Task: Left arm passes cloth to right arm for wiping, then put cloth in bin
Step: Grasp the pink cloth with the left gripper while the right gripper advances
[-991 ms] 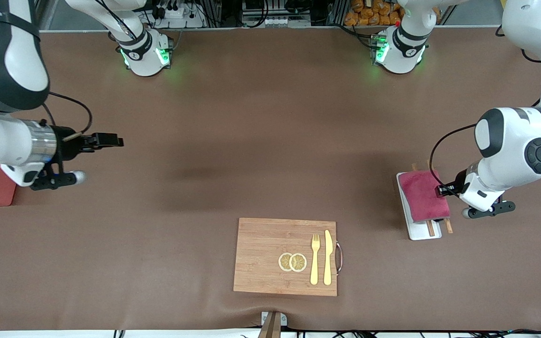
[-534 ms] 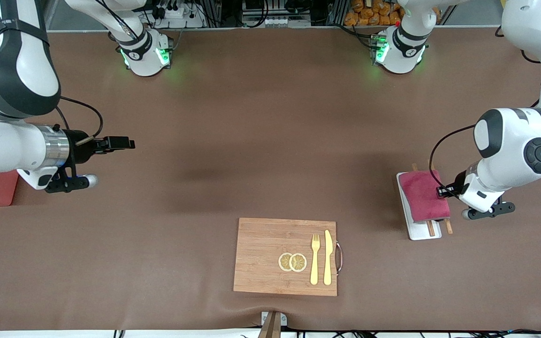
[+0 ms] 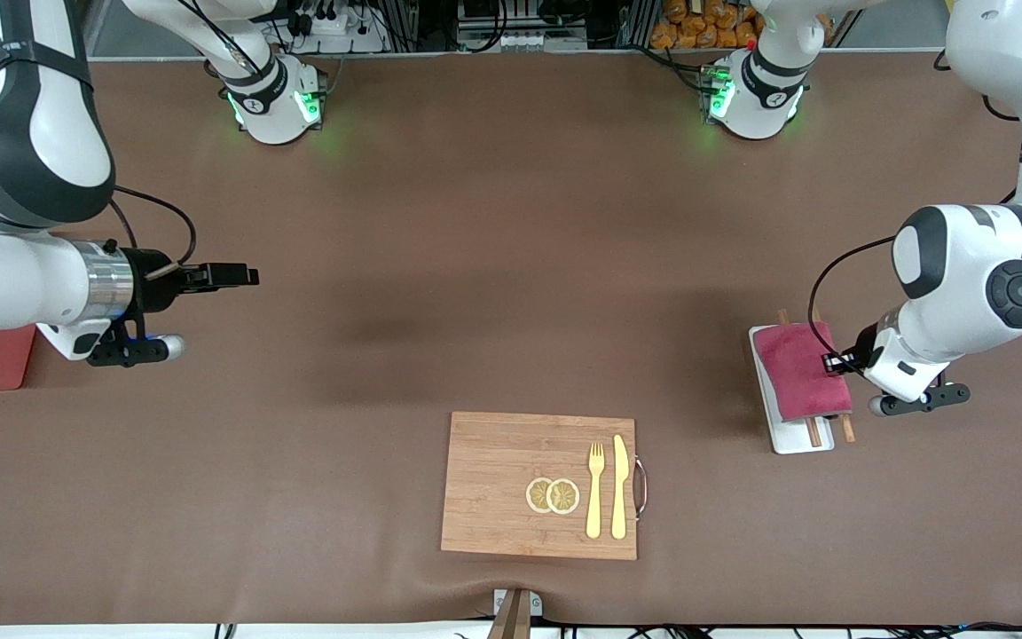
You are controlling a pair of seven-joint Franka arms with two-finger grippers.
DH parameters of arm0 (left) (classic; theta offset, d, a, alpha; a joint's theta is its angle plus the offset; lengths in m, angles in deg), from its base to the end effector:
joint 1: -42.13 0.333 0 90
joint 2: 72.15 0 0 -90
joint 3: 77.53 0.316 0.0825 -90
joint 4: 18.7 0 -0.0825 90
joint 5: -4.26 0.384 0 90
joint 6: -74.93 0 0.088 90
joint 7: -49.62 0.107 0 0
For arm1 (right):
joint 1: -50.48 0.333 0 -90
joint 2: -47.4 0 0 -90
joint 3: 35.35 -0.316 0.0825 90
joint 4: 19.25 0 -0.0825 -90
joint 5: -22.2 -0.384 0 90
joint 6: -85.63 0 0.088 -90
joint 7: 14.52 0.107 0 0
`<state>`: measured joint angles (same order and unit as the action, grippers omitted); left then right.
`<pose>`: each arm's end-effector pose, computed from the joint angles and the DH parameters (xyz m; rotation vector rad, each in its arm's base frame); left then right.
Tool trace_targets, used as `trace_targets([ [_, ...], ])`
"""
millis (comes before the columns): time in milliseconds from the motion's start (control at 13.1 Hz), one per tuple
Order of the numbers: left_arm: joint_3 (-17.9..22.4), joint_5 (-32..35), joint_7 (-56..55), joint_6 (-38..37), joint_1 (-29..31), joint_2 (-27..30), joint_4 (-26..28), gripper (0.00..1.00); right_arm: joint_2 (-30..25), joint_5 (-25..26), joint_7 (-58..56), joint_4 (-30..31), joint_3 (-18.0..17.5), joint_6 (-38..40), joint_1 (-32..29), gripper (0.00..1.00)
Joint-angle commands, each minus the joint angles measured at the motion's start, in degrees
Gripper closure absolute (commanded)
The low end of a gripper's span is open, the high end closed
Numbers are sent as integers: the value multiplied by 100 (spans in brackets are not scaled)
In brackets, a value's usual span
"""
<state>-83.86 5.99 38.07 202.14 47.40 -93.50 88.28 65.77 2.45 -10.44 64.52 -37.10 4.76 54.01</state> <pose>0.6302 -0.0066 0.3164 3.1156 0.2683 -0.0293 0.6092 0.0945 0.4825 -2.7627 -0.0165 0.5580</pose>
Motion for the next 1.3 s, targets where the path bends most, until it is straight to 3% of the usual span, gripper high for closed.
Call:
trace_targets([
  [0,0,-94,13,76,9,-88,-54,100,26,-187,277,-45,-1,-7,-2,0],
  [381,-96,-85,66,-99,-9,218,-63,100,70,-257,348,-45,-1,-7,-2,0],
  [762,-808,-568,-258,-811,0,843,-80,100,78,-458,795,-45,-1,-16,34,0],
  [1220,-2310,-604,-2698,-812,-105,747,-589,100,175,-828,2146,103,-1,-611,445,0],
])
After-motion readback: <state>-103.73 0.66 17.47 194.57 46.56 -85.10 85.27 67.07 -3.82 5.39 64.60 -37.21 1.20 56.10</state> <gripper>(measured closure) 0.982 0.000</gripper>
